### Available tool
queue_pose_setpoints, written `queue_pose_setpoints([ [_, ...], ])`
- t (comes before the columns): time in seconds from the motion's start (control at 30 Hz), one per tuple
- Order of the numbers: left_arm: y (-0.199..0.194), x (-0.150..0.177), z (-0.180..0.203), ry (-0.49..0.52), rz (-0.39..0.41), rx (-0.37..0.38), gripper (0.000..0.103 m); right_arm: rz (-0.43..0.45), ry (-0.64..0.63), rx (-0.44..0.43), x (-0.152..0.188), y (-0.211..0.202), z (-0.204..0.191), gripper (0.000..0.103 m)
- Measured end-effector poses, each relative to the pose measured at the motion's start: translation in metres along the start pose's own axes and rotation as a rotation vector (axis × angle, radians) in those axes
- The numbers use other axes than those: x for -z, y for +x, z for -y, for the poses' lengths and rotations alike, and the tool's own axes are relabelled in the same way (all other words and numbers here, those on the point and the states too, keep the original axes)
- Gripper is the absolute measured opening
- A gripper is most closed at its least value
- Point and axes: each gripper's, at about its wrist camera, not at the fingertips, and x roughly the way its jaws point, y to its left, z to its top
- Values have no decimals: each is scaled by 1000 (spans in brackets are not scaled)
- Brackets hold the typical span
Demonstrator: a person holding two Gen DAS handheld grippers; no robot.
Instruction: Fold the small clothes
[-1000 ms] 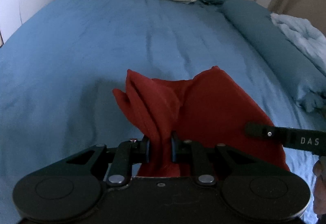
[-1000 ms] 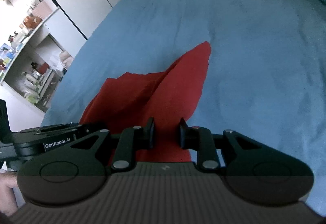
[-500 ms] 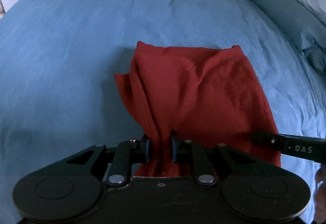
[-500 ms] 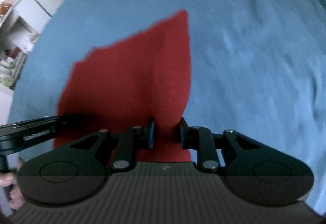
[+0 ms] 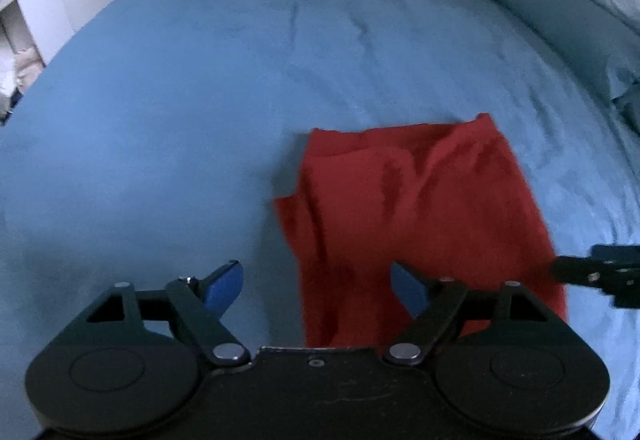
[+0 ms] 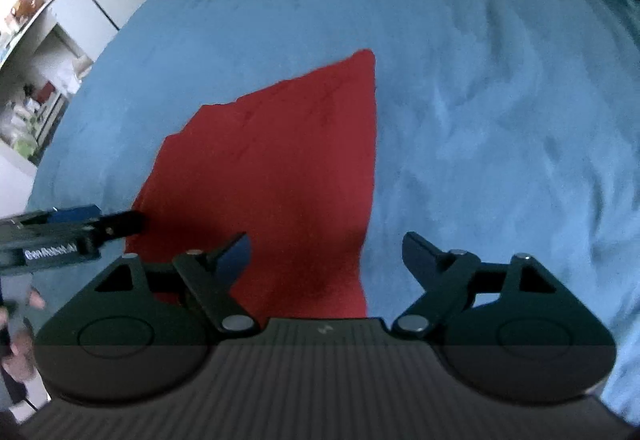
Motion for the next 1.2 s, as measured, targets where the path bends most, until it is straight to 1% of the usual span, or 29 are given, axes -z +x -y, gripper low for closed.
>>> queue_pose_setpoints([
  [0.07,3,5,-7,-7,-2,-31,86,9,-22,31,-1,0,-1,98],
  [0.17,15,17,-19,-31,-3,-54,86,26,-31,74,3,8,5,98],
  [0.27,34,35,-26,-29,-3,-59,86,40,-34,111,14,22,16,98],
  [0.3,40,42,-27,-22,2,-54,86,45,-35,107,19,26,22,98],
  [0.37,49,53,-27,-5,31,-43,86,79,-28,86,29,32,32,100],
  [0.4,53,57,-27,-1,55,-38,88,98,-30,85,35,34,35,103],
  [0.47,55,64,-28,4,100,-29,89,139,-43,86,43,35,39,103],
  [0.63,45,72,-29,-7,175,-25,88,238,-79,93,59,29,38,103],
  [0.67,38,74,-31,-8,186,-27,86,257,-83,93,60,25,36,103],
  [0.73,17,73,-29,-5,212,-40,86,302,-93,80,63,6,29,103],
  [0.8,-13,73,-30,-16,257,-40,86,363,-111,69,65,-23,20,103],
  [0.87,-54,73,-29,-28,299,-45,87,408,-124,62,69,-58,9,103],
  [0.9,-71,73,-28,-34,315,-51,90,424,-127,54,70,-76,4,103],
  [0.93,-92,74,-27,-40,330,-57,93,434,-126,52,72,-96,-2,103],
  [0.97,-114,76,-25,-45,344,-59,101,440,-123,52,74,-115,-8,103],
  [1.0,-132,78,-23,-51,363,-63,103,443,-119,57,77,-132,-13,103],
  [1.07,-175,90,-18,-54,405,-80,103,456,-108,76,86,-170,-23,103],
  [1.13,-204,103,-10,-33,415,-111,103,460,-99,97,98,-201,-31,103],
  [1.2,-226,117,-3,-22,427,-151,103,459,-104,140,114,-228,-39,103],
])
